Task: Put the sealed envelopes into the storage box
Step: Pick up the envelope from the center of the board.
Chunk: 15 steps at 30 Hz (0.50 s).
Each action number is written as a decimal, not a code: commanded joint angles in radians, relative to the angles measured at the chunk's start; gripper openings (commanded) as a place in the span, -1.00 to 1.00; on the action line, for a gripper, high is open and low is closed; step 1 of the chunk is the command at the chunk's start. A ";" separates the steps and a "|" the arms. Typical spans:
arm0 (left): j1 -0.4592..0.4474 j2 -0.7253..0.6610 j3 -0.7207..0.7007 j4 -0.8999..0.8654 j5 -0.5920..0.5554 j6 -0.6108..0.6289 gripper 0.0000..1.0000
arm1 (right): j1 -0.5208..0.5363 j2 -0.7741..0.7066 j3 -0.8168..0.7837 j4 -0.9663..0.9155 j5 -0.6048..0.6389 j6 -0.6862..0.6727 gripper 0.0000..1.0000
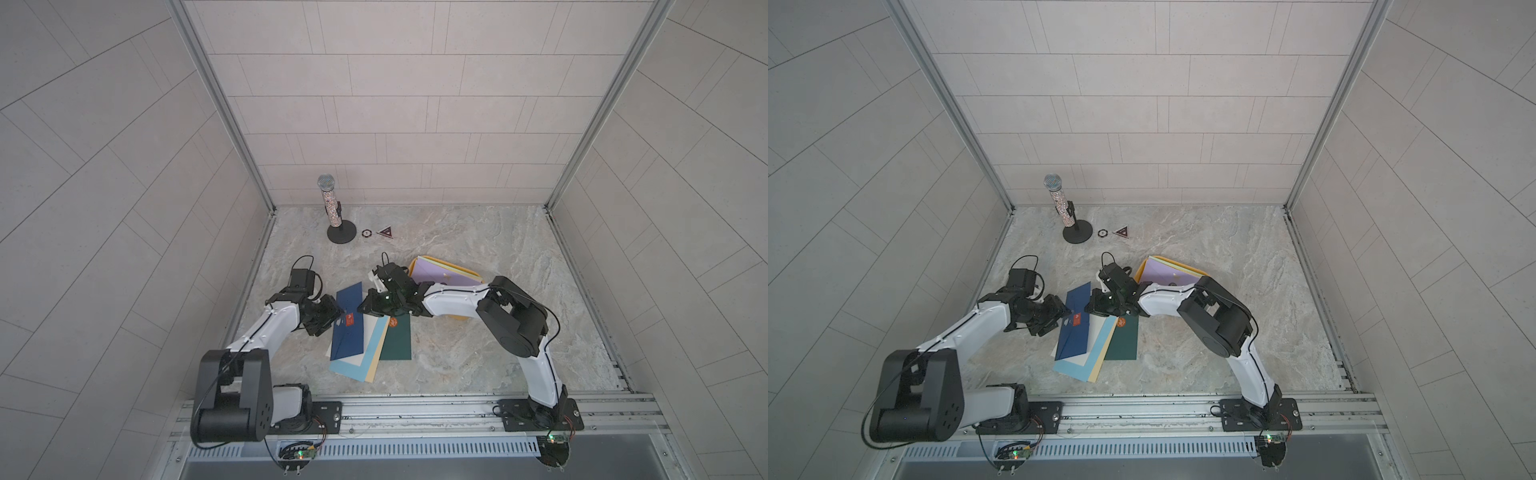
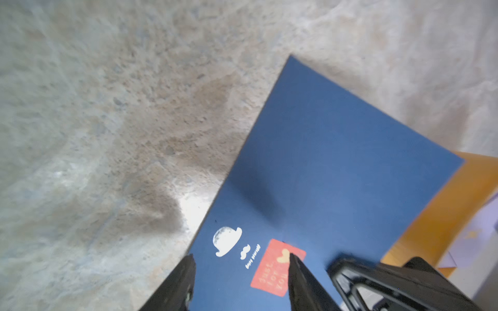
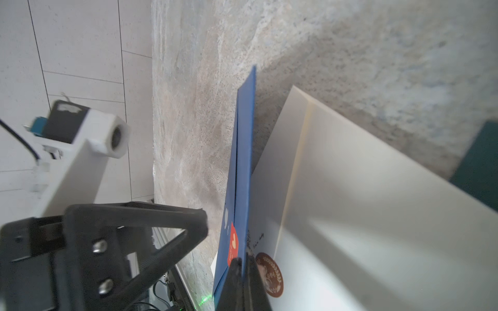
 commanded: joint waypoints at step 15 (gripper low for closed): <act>-0.007 -0.419 0.089 0.222 0.554 0.054 0.34 | -0.218 -0.623 -0.168 -0.051 -0.283 -0.192 -1.00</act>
